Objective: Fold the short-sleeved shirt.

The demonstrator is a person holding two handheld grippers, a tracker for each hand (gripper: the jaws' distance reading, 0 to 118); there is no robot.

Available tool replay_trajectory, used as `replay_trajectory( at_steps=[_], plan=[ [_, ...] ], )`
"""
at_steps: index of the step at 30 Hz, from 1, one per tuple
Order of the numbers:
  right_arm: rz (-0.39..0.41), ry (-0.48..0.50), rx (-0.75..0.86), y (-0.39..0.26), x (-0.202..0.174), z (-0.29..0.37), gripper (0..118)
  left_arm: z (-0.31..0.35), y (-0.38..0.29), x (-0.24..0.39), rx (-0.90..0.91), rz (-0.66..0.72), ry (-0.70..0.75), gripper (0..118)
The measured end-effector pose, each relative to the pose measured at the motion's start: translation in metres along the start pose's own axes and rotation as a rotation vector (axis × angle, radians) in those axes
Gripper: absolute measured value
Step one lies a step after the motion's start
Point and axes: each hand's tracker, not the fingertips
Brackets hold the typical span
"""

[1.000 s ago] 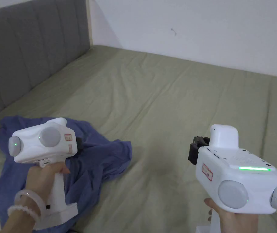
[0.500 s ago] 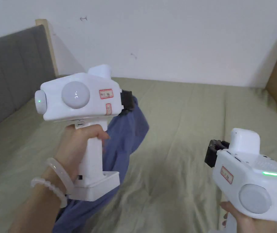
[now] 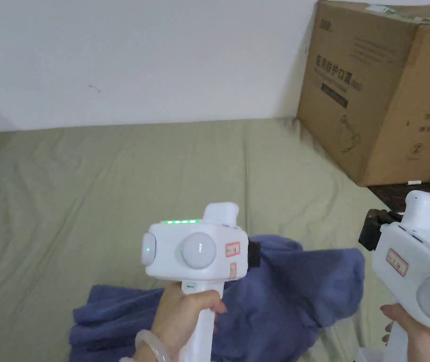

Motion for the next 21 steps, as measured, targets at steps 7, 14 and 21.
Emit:
replay_trajectory(
  at_steps=[7, 14, 21],
  plan=[
    [-0.010, -0.012, -0.096, -0.030, 0.009, -0.010, 0, -0.061, -0.073, -0.012, -0.200, 0.001, 0.069, 0],
    [0.014, 0.043, -0.145, -0.041, -0.012, -0.020, 0, -0.045, -0.068, -0.022, -0.159, 0.016, 0.071, 117],
    [0.053, 0.124, -0.153, -0.038, -0.044, -0.021, 0, 0.040, -0.041, -0.043, 0.029, 0.044, 0.089, 71]
  ],
)
